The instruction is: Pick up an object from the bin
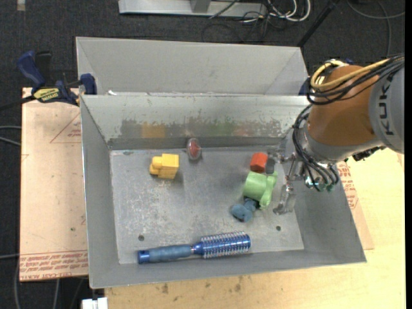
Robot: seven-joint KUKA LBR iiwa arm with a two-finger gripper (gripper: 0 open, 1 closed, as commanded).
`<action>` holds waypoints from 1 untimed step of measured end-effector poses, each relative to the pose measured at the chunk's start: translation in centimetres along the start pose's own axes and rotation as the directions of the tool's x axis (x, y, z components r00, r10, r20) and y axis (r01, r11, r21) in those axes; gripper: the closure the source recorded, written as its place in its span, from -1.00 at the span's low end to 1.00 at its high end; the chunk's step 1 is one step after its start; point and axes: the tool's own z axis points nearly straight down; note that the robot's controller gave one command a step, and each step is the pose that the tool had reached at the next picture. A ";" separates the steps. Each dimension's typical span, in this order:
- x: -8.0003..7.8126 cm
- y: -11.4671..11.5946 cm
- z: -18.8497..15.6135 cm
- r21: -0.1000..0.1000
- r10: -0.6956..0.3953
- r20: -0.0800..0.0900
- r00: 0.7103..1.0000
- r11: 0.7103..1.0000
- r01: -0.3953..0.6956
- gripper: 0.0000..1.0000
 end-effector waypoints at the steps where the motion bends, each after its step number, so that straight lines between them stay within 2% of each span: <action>1: -1.9 0.5 8.7 -0.001 -0.117 0.000 0.993 0.993 0.117 -1.00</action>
Offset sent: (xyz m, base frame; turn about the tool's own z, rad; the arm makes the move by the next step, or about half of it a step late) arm 0.0192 0.0031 -0.0831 -0.1180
